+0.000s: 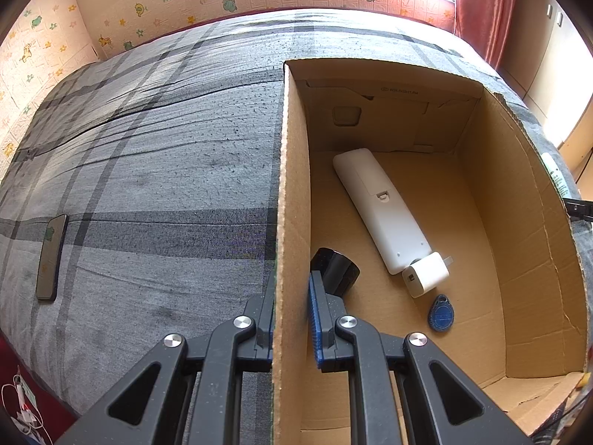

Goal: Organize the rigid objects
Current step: 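Lift the light-blue bottle and carry it over the box with the right gripper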

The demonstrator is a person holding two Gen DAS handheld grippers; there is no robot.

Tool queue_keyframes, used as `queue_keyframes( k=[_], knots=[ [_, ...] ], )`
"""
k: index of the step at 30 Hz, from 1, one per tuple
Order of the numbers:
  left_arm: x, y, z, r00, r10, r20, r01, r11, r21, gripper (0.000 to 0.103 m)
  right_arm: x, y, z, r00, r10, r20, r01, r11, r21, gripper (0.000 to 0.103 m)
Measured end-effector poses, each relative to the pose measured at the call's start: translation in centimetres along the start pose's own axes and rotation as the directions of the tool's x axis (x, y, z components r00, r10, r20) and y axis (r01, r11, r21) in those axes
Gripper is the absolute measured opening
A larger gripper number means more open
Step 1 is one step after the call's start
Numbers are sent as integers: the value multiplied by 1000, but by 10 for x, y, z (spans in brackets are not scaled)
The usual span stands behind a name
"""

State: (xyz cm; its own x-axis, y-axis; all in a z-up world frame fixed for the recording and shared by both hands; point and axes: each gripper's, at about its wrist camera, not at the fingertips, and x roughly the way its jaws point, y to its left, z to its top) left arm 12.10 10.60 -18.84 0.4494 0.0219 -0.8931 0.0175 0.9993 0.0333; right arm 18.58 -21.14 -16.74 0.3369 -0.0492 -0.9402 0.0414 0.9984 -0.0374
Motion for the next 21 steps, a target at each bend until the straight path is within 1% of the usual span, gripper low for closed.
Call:
queue_keyframes(
  k=[5,11,15,21],
  knots=[
    [0,0,0,1000,0,-1,0,1000,2,15,-26,16,3,999,2,43,0,999,-39,22],
    [0,0,0,1000,0,-1,0,1000,2,15,-55,38,6,996,30,86,-22,996,-86,22],
    [0,0,0,1000,0,-1,0,1000,1,15,-70,55,8,992,50,112,-37,992,-117,22],
    [0,0,0,1000,0,-1,0,1000,2,15,-83,80,8,988,84,128,-62,984,-168,22]
  ],
)
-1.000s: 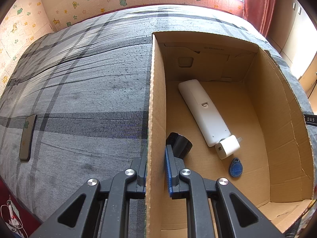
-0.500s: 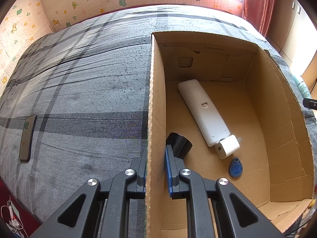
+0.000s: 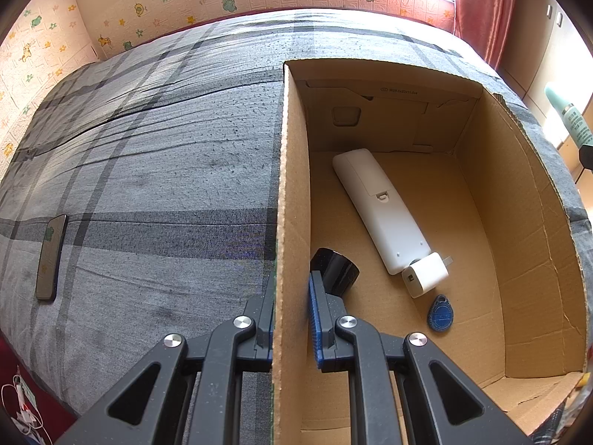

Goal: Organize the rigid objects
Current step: 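Lift the light-blue bottle and carry it over the box with the right gripper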

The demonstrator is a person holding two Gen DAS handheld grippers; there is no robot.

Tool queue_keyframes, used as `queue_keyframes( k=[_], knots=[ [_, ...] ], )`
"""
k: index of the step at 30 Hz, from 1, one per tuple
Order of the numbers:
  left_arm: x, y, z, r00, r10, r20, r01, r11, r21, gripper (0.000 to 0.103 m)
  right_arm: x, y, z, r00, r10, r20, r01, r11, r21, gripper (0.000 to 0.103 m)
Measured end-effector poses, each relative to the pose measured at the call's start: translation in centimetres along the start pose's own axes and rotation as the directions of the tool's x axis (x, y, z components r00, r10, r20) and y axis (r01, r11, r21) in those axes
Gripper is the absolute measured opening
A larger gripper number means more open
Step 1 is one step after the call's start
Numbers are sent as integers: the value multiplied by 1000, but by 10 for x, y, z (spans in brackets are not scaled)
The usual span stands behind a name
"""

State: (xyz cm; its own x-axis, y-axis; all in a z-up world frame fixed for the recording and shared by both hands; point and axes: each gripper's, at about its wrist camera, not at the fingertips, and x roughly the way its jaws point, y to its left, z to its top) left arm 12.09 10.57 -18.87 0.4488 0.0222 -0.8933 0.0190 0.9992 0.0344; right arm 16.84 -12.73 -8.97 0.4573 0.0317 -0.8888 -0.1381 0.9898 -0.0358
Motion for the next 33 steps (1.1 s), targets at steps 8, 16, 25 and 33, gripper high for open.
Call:
queue_keyframes(
  k=[8,16,25,33],
  knots=[
    [0,0,0,1000,-1,0,1,1000,-1,15,-2,36,2,999,44,3,-44,996,-76,22],
    [0,0,0,1000,-1,0,1,1000,0,15,8,68,0,997,78,-25,-81,987,-139,22],
    [0,-1,0,1000,-1,0,1,1000,-1,15,37,94,-6,994,76,-78,-88,981,-172,22],
    [0,-3,1,1000,-2,0,2,1000,-1,15,63,107,-11,990,54,-127,-77,981,-179,22]
  ],
)
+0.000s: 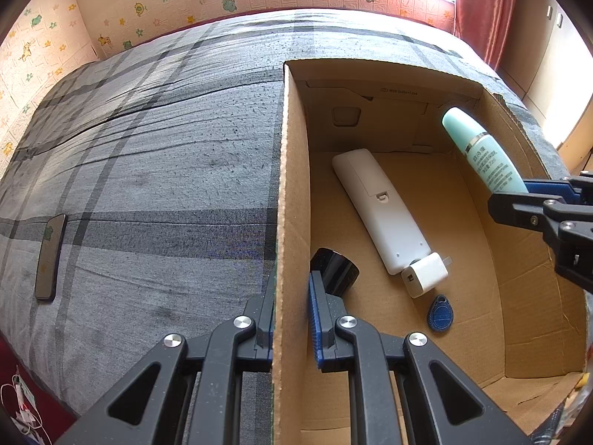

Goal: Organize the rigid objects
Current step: 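Lift the light-blue bottle and carry it over the box with the right gripper, then lower the bottle into the box and open the right gripper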

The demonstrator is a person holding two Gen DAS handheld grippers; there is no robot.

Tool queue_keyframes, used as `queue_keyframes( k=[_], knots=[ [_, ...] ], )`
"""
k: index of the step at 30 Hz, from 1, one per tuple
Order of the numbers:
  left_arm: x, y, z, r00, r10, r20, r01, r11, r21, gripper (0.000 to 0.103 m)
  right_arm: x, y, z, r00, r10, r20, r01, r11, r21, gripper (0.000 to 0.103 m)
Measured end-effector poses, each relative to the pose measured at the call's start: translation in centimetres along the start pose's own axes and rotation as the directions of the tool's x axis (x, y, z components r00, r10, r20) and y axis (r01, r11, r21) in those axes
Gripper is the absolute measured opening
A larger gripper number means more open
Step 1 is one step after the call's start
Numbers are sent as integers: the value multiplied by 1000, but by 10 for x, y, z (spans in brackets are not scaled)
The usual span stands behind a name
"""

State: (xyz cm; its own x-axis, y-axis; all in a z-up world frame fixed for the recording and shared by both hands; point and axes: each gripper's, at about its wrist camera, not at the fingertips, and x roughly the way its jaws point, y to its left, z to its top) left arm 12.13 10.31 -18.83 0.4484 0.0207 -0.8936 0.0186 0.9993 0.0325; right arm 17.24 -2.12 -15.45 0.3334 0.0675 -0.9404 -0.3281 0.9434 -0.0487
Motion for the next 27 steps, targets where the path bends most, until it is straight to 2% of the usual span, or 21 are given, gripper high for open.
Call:
queue_keyframes(
  k=[18,27],
  knots=[
    [0,3,-1,1000,-6,0,6,1000,-2,15,64,2,8,989,-63,-133,64,998,5,23],
    [1,2,0,1000,0,0,0,1000,3,15,71,3,11,988,-54,-145,57,998,14,23]
  ],
)
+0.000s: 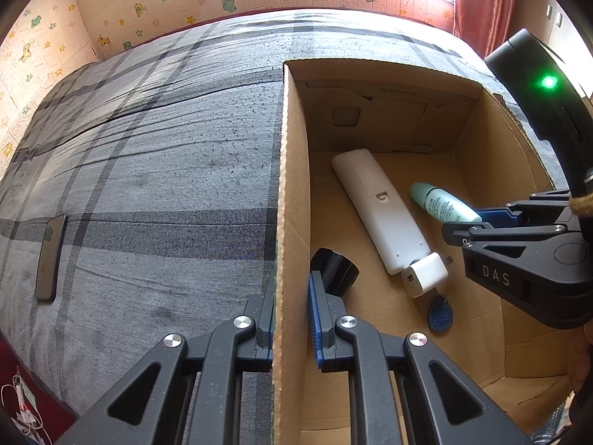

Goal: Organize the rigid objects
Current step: 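Lower the bottle into the box and open the right gripper, then move the right gripper out of the box to the brass keychain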

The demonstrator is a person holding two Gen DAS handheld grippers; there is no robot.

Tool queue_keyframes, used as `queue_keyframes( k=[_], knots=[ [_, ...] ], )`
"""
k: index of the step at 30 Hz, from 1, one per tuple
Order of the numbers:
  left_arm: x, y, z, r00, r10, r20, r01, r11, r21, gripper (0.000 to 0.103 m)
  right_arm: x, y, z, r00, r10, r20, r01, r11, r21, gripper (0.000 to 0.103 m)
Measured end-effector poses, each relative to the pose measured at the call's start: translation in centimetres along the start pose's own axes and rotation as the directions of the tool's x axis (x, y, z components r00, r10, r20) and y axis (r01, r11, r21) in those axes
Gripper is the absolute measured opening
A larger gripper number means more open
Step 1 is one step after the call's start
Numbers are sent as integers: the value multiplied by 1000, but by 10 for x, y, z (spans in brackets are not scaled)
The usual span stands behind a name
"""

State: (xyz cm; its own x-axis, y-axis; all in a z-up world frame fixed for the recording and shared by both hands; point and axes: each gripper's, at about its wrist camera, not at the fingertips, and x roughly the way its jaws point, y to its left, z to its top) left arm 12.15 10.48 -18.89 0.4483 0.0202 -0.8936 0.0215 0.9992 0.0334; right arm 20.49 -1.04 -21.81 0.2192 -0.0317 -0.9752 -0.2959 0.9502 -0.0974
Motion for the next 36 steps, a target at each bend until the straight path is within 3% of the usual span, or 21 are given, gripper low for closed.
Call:
queue_keyframes(
  k=[4,7,16,19,32,36],
  knots=[
    [0,0,0,1000,0,-1,0,1000,1,15,-6,-9,0,1000,2,27,-2,1000,16,26],
    [0,0,0,1000,0,-1,0,1000,1,15,-14,-14,0,999,12,43,-13,1000,19,40],
    [-1,0,0,1000,4,0,-4,1000,3,15,-36,-16,-5,995,29,101,-31,999,25,54],
    [0,0,0,1000,4,-2,-4,1000,3,15,-47,-17,-7,990,30,136,-34,999,28,72],
    [0,-1,1,1000,9,-3,-9,1000,7,15,-102,-22,-22,971,34,236,-50,997,61,82],
    [-1,0,2,1000,5,-2,-5,1000,5,15,-116,-33,-26,964,30,265,-54,995,86,91]
  ],
)
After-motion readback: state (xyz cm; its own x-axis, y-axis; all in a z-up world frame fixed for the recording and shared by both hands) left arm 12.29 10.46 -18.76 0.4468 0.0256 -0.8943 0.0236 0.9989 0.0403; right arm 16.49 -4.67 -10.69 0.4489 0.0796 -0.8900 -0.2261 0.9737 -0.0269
